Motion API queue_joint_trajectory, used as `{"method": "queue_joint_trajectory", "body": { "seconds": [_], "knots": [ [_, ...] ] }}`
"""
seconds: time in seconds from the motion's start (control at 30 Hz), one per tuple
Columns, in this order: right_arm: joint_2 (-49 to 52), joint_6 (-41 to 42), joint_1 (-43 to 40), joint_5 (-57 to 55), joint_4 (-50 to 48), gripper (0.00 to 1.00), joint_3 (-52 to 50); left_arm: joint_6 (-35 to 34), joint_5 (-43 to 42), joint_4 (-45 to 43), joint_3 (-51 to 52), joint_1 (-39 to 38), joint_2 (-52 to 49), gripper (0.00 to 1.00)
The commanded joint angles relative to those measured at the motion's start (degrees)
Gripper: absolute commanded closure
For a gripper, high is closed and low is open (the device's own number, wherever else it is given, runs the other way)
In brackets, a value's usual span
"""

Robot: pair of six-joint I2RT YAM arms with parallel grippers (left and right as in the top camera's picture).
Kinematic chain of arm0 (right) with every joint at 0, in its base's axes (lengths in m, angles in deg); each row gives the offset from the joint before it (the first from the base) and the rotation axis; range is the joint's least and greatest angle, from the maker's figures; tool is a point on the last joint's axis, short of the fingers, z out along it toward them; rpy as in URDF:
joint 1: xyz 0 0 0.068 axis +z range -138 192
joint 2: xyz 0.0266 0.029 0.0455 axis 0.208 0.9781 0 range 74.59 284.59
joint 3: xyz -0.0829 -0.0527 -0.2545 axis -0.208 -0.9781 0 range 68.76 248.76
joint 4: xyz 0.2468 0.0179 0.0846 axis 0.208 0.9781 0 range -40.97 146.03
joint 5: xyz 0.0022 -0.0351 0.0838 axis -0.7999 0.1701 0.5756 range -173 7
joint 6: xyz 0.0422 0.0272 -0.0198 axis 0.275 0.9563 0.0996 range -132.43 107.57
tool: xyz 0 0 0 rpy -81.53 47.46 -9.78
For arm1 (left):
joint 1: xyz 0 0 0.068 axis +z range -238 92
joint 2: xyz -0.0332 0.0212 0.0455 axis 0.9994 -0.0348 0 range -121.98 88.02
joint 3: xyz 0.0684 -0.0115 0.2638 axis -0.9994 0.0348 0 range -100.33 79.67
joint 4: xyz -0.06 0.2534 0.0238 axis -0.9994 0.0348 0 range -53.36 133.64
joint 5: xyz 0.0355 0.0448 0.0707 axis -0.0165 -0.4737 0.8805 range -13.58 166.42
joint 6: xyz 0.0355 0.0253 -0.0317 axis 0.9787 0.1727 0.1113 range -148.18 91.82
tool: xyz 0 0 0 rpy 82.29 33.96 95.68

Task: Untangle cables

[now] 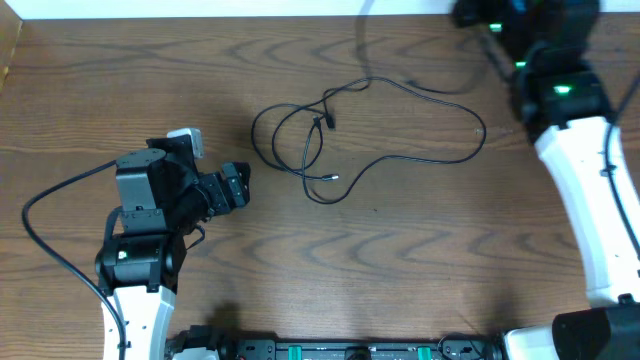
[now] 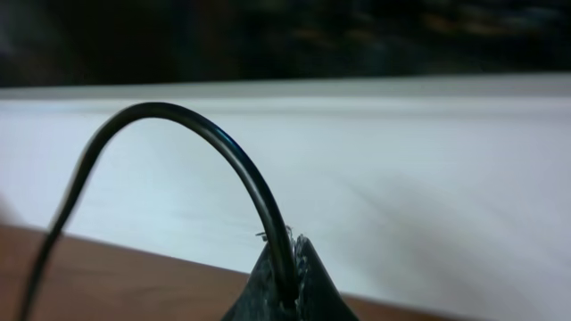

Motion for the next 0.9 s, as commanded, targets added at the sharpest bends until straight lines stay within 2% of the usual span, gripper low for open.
{"method": "queue_joint_trajectory", "body": {
  "seconds": [0.0, 0.03, 0.2, 0.5, 0.67, 0.87],
  "knots": [
    [-3.3, -5.6, -6.1, -10.2, 3.4, 0.99, 0.4, 0.5, -0.6, 1.0, -0.5, 0.2, -1.2, 0.05],
    [-3.5, -6.1, -7.9, -12.2, 4.7, 0.99, 0.4, 0.5, -0.6, 1.1, -0.5, 0.2, -1.4, 0.03],
    [-3.7, -7.0, -16.5, -19.7, 10.0, 0.99, 0.4, 0.5, -0.6, 1.7, -0.5, 0.2, -2.7, 0.02],
    [-3.7, -5.9, -31.4, -19.3, 11.8, 0.99, 0.4, 0.5, -0.6, 2.2, -0.5, 0.2, -4.7, 0.02],
    [-3.7, -3.2, -37.5, -10.0, 13.7, 0.99, 0.4, 0.5, -0.6, 2.2, -0.5, 0.2, -5.2, 0.02],
    [-3.7, -2.8, -37.6, 2.1, 14.1, 0.99, 0.4, 0.5, -0.6, 2.2, -0.5, 0.2, -5.2, 0.02]
  ]
}}
